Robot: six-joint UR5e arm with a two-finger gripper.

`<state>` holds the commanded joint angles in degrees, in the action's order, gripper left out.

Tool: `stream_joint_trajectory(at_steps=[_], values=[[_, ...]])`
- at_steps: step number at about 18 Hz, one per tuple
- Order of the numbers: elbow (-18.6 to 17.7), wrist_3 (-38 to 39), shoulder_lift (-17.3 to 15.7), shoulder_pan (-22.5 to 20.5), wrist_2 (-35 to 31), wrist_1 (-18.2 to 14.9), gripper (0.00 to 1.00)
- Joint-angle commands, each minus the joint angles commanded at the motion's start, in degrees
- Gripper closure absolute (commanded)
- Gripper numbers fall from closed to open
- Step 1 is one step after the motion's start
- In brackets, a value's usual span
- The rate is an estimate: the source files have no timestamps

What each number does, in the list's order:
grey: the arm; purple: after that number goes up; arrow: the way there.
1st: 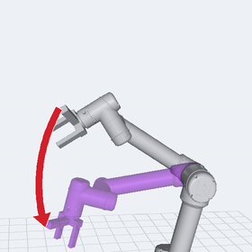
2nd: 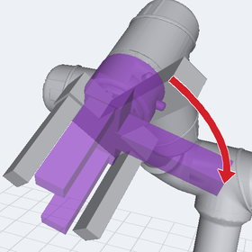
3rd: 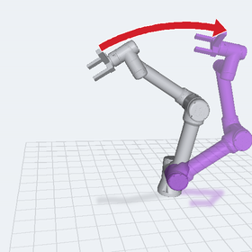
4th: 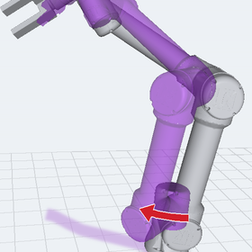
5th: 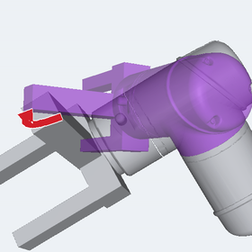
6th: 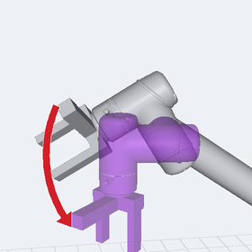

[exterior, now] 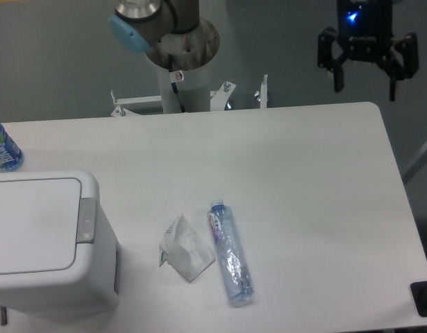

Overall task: Open the trash can
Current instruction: 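Move the open gripper over toward the white trash can lid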

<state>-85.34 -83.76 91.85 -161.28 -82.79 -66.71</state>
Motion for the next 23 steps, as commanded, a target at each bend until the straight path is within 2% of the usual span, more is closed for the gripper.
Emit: stream_joint_trajectory(at_steps=[5,9,11,15,20,23], values=[[0.09,0.26,0.0,0.09,-0.09,0.0,0.0],[-0.26,5.52,-0.09,0.26,0.09,0.09,0.0],[-0.35,9.12,-0.18,2.27,-0.17,0.17,0.0],[0.17,24.12,0.17,5.88,-0.26,1.49,0.0],[-0.52,41.99,0.88,12.56,-0.09,7.2,0.0],[-0.7,50.76,1.58,17.13,-0.18,7.47,0.0]])
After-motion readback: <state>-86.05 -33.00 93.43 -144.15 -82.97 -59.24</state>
